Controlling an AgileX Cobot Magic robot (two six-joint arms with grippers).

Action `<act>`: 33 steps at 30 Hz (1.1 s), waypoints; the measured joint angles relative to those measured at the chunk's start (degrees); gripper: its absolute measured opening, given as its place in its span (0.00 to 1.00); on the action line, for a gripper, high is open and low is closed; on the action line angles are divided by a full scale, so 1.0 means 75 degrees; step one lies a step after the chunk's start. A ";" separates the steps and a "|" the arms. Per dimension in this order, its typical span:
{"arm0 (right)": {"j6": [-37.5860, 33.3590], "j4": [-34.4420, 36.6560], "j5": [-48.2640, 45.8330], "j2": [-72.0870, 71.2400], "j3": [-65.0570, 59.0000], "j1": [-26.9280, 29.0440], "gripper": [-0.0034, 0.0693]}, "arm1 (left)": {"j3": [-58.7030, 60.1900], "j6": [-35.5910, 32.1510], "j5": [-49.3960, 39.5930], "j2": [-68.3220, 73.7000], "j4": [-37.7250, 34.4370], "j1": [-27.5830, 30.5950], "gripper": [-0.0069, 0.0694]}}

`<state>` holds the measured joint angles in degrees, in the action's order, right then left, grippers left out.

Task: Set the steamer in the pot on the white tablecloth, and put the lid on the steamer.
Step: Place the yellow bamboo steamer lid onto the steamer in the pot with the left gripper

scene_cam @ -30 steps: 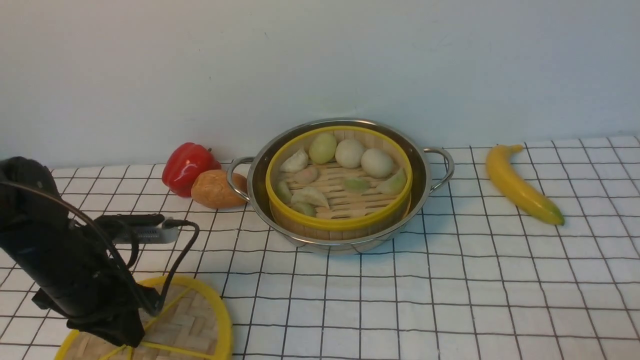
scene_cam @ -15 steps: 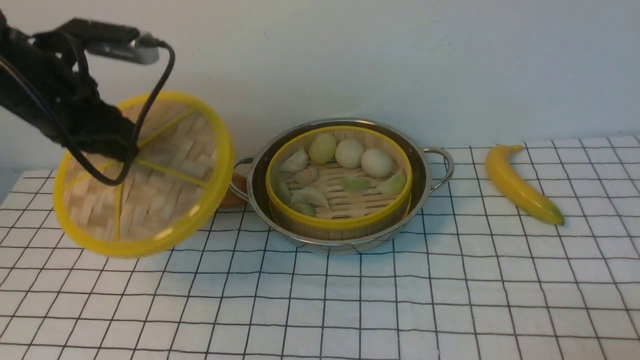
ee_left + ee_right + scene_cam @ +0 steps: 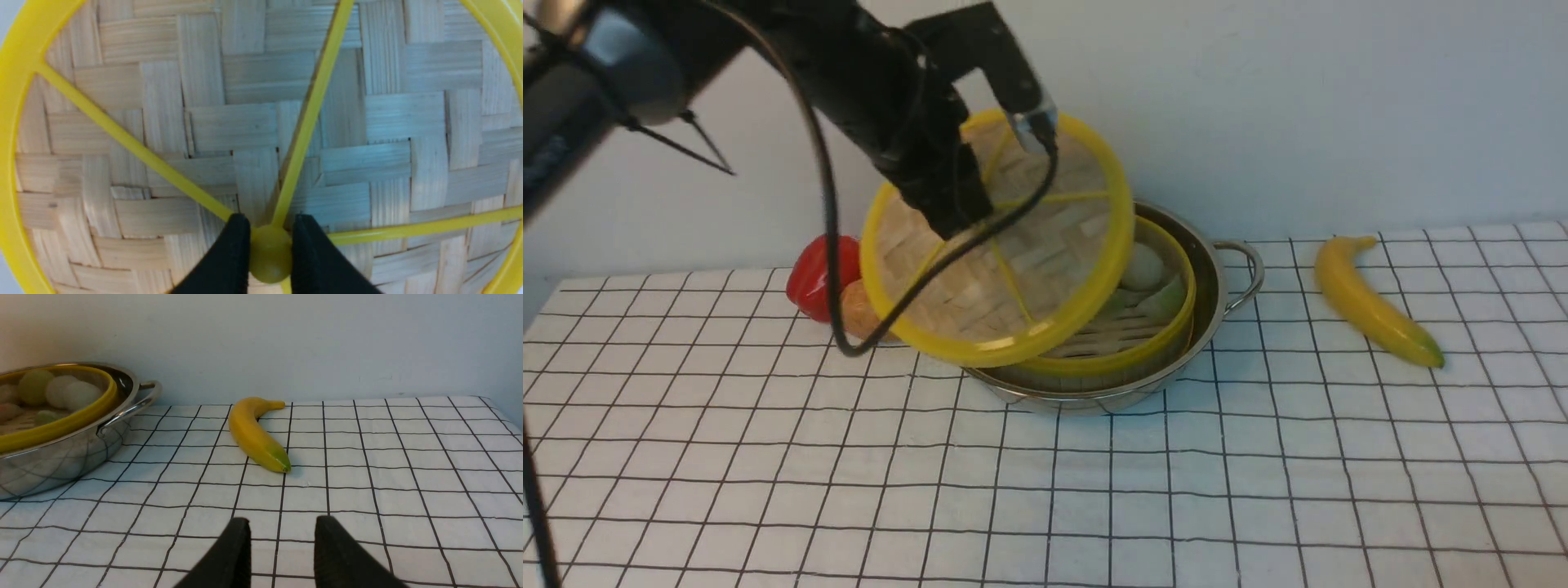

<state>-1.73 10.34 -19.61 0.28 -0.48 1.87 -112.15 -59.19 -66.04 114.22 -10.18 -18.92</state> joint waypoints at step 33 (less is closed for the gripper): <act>0.0000 0.0000 0.0000 0.0000 0.0000 0.0000 0.38 | -0.0130 -0.0639 0.2208 0.1526 0.1357 -0.0849 0.24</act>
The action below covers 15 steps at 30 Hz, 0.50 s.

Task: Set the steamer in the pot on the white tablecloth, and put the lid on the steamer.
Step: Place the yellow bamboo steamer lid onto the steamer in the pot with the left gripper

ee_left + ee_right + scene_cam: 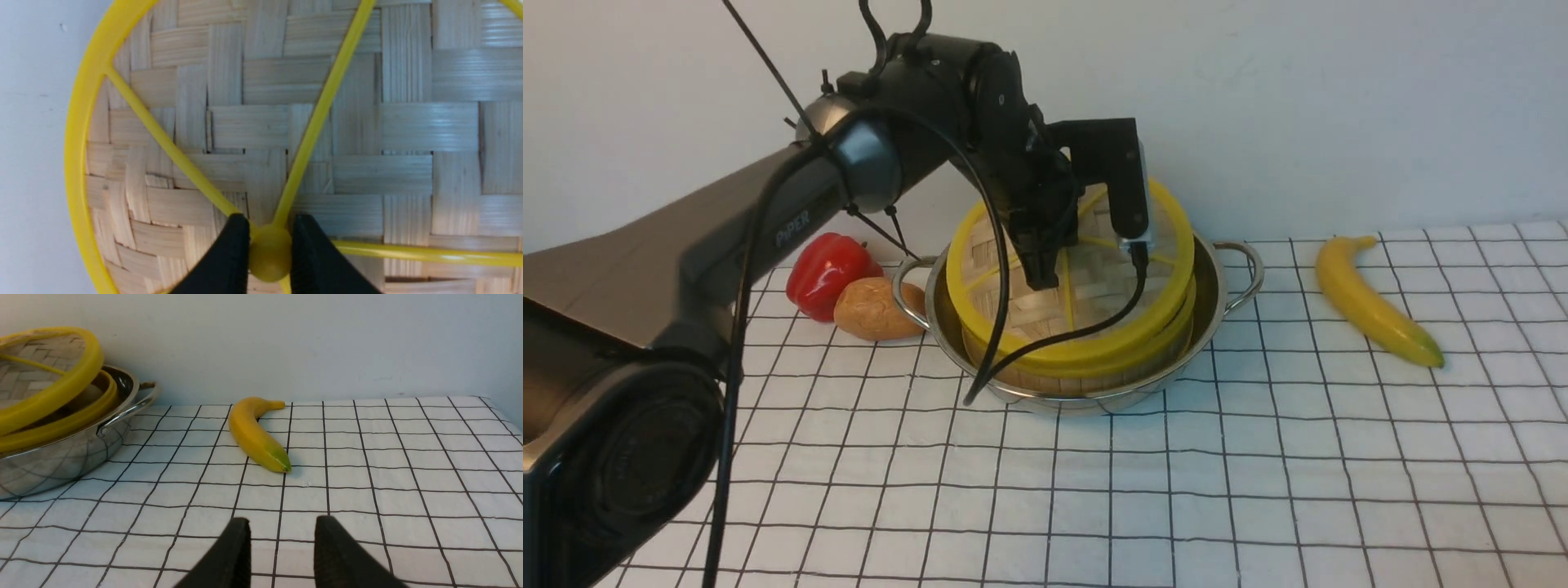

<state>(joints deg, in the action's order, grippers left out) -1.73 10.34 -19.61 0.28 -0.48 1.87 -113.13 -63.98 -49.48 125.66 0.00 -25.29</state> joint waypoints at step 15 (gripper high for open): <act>0.0000 0.0007 0.0000 0.0000 0.0000 0.0000 0.38 | -0.0037 -0.0293 0.0416 0.0395 -0.0052 0.0000 0.24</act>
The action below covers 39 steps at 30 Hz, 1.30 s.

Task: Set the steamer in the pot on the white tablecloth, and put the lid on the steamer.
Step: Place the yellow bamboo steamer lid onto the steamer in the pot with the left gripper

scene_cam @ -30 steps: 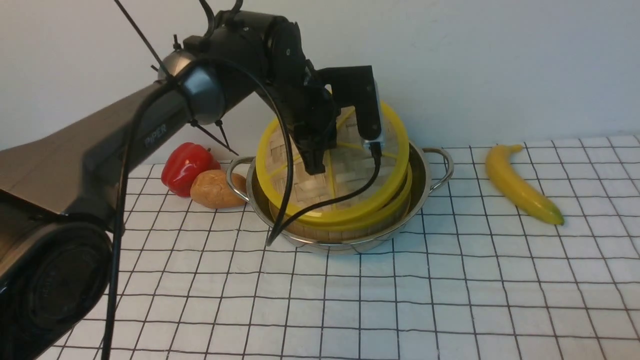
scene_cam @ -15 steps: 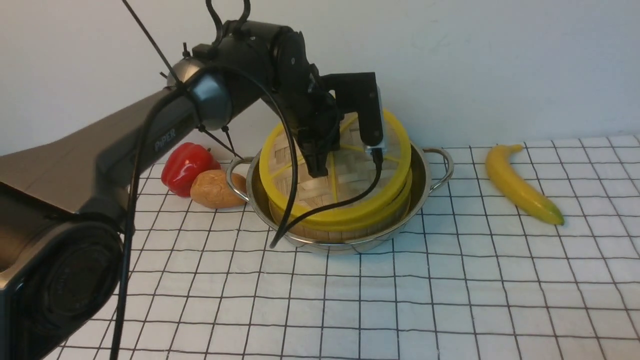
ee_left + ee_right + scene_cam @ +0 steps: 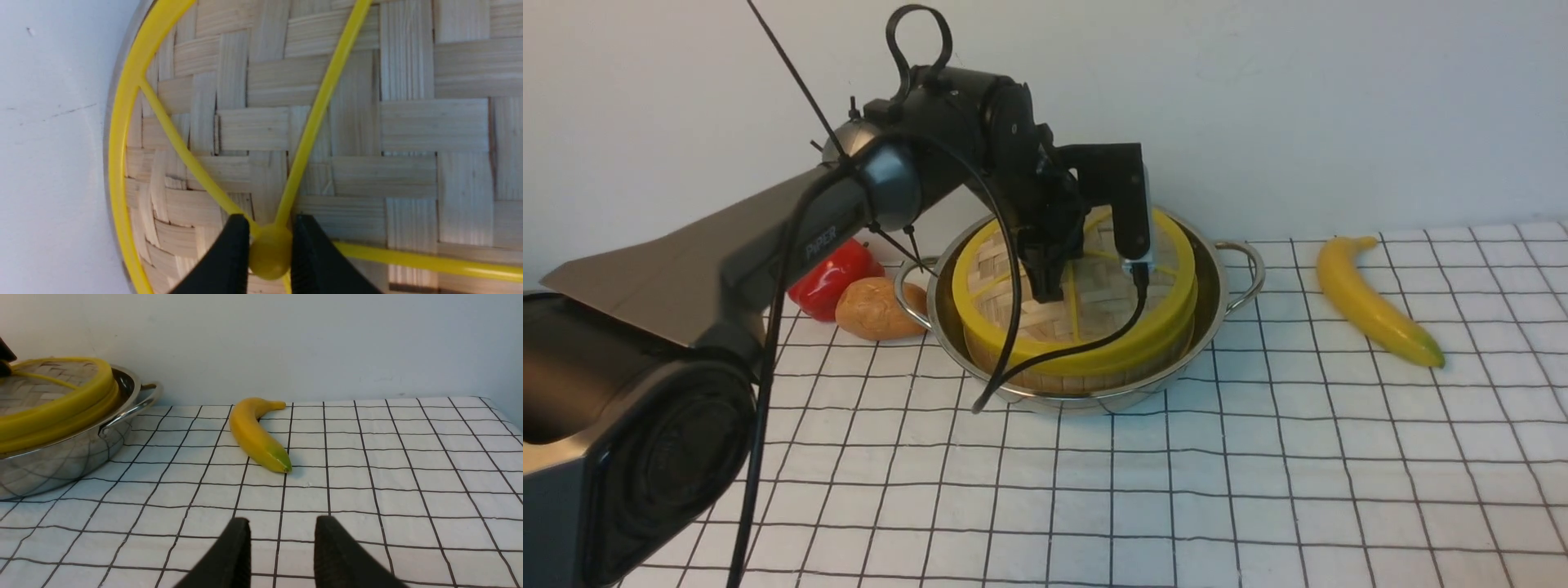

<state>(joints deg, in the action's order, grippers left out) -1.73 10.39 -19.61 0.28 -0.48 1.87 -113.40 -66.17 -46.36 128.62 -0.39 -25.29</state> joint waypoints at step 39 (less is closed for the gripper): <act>0.0000 0.0000 0.0000 0.0000 0.0000 0.0000 0.38 | -0.0647 -0.0819 0.0173 0.0182 0.0685 -0.0429 0.25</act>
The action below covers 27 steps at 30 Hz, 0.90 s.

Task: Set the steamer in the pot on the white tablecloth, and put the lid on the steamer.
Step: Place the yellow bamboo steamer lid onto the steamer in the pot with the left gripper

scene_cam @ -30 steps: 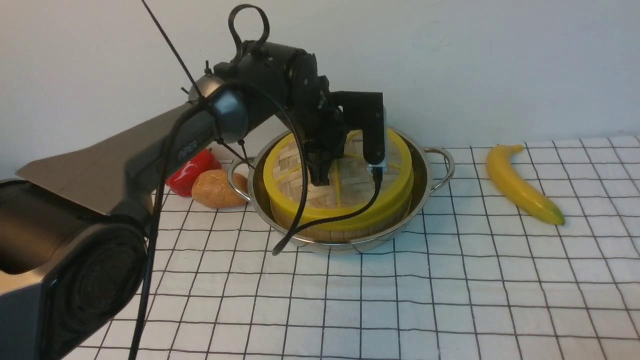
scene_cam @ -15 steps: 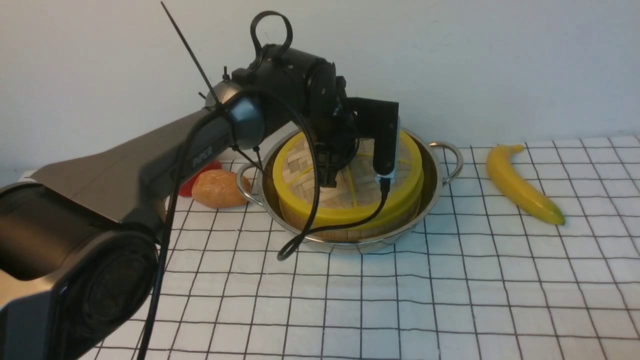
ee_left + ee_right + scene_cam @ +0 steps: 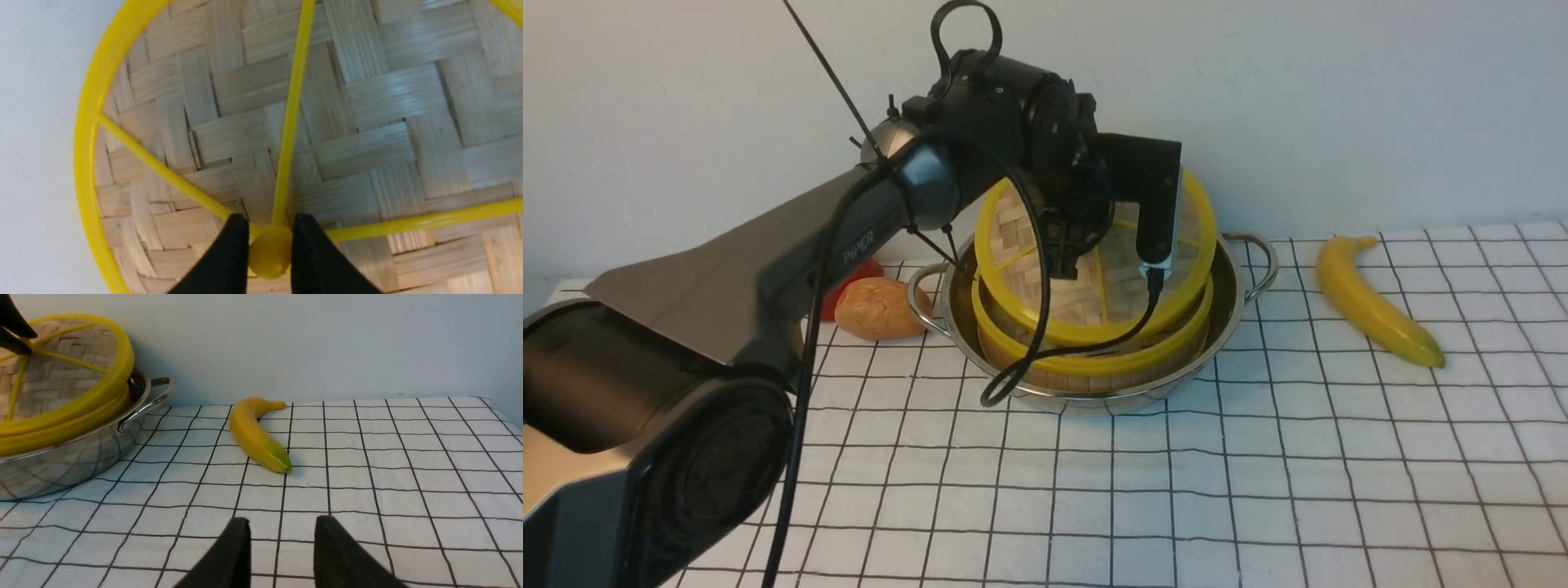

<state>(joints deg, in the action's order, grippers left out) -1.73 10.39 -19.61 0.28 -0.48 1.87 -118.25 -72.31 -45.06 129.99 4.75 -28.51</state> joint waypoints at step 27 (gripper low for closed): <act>0.0000 -0.0008 -0.0006 0.0000 0.0000 0.0000 0.38 | -0.1750 -0.0217 -0.3054 0.0000 -0.0771 -0.0002 0.25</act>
<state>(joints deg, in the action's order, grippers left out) -1.73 10.34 -19.65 0.28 -0.48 1.87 -131.38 -73.94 -67.97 129.99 -1.04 -28.52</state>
